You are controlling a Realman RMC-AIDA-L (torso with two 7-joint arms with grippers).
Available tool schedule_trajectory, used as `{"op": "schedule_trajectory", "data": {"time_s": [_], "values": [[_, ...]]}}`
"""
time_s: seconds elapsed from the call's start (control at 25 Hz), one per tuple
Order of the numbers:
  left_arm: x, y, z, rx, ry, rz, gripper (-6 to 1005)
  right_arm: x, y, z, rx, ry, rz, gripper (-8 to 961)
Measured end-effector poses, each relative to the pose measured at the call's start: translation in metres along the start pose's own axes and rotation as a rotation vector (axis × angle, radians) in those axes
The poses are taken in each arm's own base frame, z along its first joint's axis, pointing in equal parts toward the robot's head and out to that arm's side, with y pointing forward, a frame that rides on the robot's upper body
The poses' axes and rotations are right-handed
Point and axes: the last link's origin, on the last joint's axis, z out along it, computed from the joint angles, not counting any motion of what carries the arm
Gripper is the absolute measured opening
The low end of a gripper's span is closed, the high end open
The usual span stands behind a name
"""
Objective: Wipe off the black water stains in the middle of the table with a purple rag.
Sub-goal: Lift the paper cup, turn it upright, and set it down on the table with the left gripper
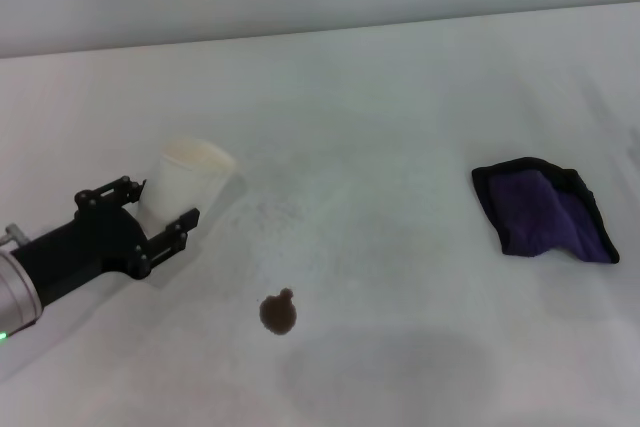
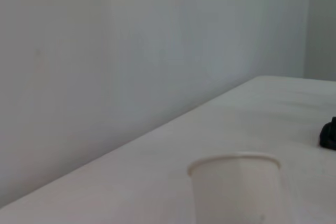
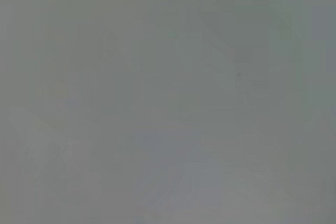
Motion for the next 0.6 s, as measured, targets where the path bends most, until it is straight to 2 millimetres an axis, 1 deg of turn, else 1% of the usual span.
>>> {"op": "schedule_trajectory", "data": {"time_s": [0.2, 0.6], "values": [[-0.006, 0.005, -0.001, -0.002, 0.002, -0.003, 591, -0.001, -0.003, 0.0, 0.01, 0.0, -0.002, 871], [-0.022, 0.014, -0.01, 0.022, -0.017, -0.012, 591, 0.0, -0.003, 0.002, 0.016, 0.009, -0.001, 871]]}}
